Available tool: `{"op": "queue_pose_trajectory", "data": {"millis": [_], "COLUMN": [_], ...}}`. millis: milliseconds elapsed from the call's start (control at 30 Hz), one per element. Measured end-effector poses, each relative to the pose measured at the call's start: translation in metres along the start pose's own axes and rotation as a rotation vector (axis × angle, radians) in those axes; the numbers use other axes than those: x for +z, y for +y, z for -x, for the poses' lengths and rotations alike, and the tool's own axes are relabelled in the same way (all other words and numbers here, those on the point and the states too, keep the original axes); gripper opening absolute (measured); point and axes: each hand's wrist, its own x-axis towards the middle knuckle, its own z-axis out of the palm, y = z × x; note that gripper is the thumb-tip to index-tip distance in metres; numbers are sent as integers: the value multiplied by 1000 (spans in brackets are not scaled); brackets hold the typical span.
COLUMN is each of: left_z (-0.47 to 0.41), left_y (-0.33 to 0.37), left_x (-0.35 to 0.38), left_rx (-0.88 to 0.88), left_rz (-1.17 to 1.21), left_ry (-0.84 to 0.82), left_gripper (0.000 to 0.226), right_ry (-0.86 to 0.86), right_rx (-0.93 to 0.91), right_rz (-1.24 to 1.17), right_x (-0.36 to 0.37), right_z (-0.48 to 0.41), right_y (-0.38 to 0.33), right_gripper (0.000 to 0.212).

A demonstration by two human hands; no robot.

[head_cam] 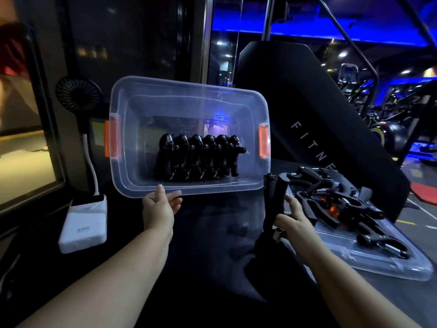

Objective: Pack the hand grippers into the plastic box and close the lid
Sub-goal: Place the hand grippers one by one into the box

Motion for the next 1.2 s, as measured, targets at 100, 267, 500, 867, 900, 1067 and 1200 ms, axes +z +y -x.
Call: {"op": "queue_pose_trajectory", "data": {"millis": [100,267,500,867,900,1067,1200], "left_z": [-1,-3,-1,1,1,1,3], "left_y": [0,-1,0,2,2,4,4], "left_x": [0,-1,-2,-2,-2,-2,-2], "left_rx": [1,-20,-22,-32,-32,-43,-56], "left_rz": [-2,1,5,30,31,41,41], "left_ry": [-6,-12,-21,-24,-24,-26,-31], "left_gripper": [28,35,34,25,24,27,33], "right_ry": [19,79,8,-165,-190,-247,-207], "right_rx": [-7,-150,-326,-310,-302,-295,-356], "right_rz": [97,273,668,1053,1055,1083,1005], "right_x": [-3,-2,-4,-10,-11,-8,5], "right_z": [-4,-3,2,-20,-22,-27,-27], "right_y": [1,-8,-24,-43,-44,-48,-59], "right_gripper": [76,69,81,48,54,63,64]}}
